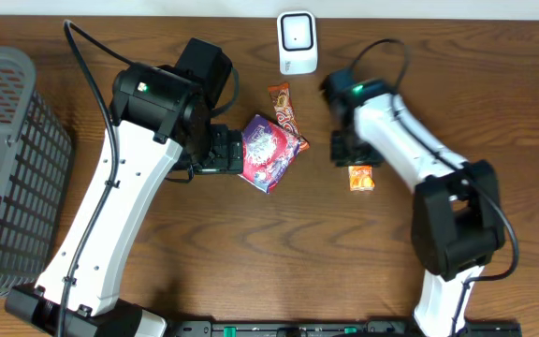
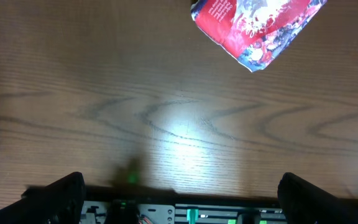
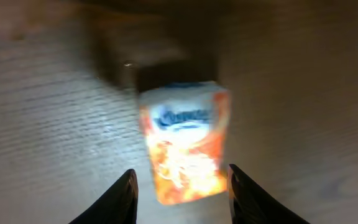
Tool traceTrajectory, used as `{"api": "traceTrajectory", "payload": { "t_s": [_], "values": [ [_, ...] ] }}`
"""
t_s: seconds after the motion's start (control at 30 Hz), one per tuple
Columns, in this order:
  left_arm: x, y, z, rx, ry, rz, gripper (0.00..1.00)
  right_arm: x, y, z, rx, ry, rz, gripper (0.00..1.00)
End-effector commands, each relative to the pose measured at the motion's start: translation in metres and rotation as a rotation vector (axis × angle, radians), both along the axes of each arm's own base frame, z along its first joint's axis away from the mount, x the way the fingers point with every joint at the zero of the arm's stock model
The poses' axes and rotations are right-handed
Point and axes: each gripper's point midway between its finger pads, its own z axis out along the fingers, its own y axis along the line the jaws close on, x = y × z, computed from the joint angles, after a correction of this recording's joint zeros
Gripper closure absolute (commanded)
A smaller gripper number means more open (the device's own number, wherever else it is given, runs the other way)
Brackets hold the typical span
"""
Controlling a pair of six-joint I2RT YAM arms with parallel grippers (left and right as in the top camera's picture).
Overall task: Scan the item barcode
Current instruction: 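Grasp the Kleenex pack again from above with the right gripper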
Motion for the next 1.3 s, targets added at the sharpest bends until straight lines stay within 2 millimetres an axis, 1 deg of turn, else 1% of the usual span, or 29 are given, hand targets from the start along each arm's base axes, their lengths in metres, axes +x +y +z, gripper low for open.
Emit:
{"api": "traceTrajectory", "payload": {
  "t_s": [0.0, 0.07, 0.17, 0.2, 0.23, 0.27, 0.33, 0.37, 0.43, 0.5, 0.57, 0.6, 0.63, 0.7, 0.73, 0.77, 0.87, 0.93, 1.07, 1.2, 1.27],
  "values": [
    [0.0, 0.003, -0.001, 0.008, 0.006, 0.016, 0.02, -0.005, -0.014, -0.008, -0.156, -0.073, -0.053, 0.59],
    [0.0, 0.003, -0.001, 0.007, 0.006, 0.016, 0.02, -0.009, -0.018, -0.018, -0.217, -0.111, -0.06, 0.6],
    [0.0, 0.003, -0.001, 0.008, 0.006, 0.016, 0.02, -0.014, -0.023, -0.03, -0.236, -0.12, -0.053, 0.6],
    [0.0, 0.003, -0.001, 0.007, 0.006, 0.016, 0.02, -0.017, -0.028, -0.039, -0.237, -0.117, -0.061, 0.61],
    [0.0, 0.003, -0.001, 0.007, 0.006, 0.016, 0.02, -0.02, -0.03, -0.043, -0.233, -0.11, -0.065, 0.64],
    [0.0, 0.003, -0.001, 0.008, 0.006, 0.016, 0.02, -0.022, -0.031, -0.046, -0.226, -0.102, -0.071, 0.74],
    [0.0, 0.003, -0.001, 0.008, 0.005, 0.016, 0.02, -0.028, -0.031, -0.051, -0.196, -0.07, -0.084, 0.9],
    [0.0, 0.003, -0.001, 0.008, 0.005, 0.016, 0.02, -0.031, -0.023, -0.055, -0.12, -0.025, -0.073, 0.99],
    [0.0, 0.003, -0.001, 0.008, 0.006, 0.016, 0.02, -0.031, -0.009, -0.056, 0.004, 0.025, -0.057, 0.99],
    [0.0, 0.003, -0.001, 0.008, 0.006, 0.016, 0.02, -0.028, 0.012, -0.053, 0.175, 0.08, -0.009, 0.99],
    [0.0, 0.003, -0.001, 0.008, 0.006, 0.016, 0.02, -0.024, 0.044, -0.04, 0.434, 0.133, 0.085, 0.99],
    [0.0, 0.003, -0.001, 0.008, 0.006, 0.016, 0.02, -0.023, 0.06, -0.03, 0.579, 0.15, 0.139, 0.99],
    [0.0, 0.003, -0.001, 0.008, 0.006, 0.016, 0.02, -0.021, 0.077, -0.015, 0.742, 0.156, 0.199, 0.99],
    [0.0, 0.003, -0.001, 0.008, 0.006, 0.016, 0.02, -0.019, 0.094, 0.01, 0.977, 0.143, 0.28, 0.98],
    [0.0, 0.003, -0.001, 0.008, 0.006, 0.016, 0.02, -0.019, 0.095, 0.027, 1.117, 0.126, 0.319, 0.97],
    [0.0, 0.003, -0.001, 0.008, 0.006, 0.016, 0.02, -0.02, 0.091, 0.033, 1.162, 0.119, 0.329, 0.98],
    [0.0, 0.003, -0.001, 0.008, 0.006, 0.016, 0.02, -0.025, 0.079, 0.038, 1.208, 0.116, 0.356, 0.98],
    [0.0, 0.003, -0.001, 0.008, 0.006, 0.016, 0.02, -0.031, 0.072, 0.036, 1.212, 0.125, 0.375, 0.98],
    [0.0, 0.003, -0.001, 0.008, 0.006, 0.016, 0.02, -0.039, 0.068, 0.03, 1.205, 0.143, 0.381, 0.98],
    [0.0, 0.003, -0.001, 0.008, 0.006, 0.016, 0.02, -0.039, 0.063, 0.02, 1.154, 0.151, 0.368, 0.99],
    [0.0, 0.003, -0.001, 0.008, 0.006, 0.016, 0.02, -0.032, 0.053, 0.008, 1.056, 0.165, 0.278, 0.99]
  ]
}}
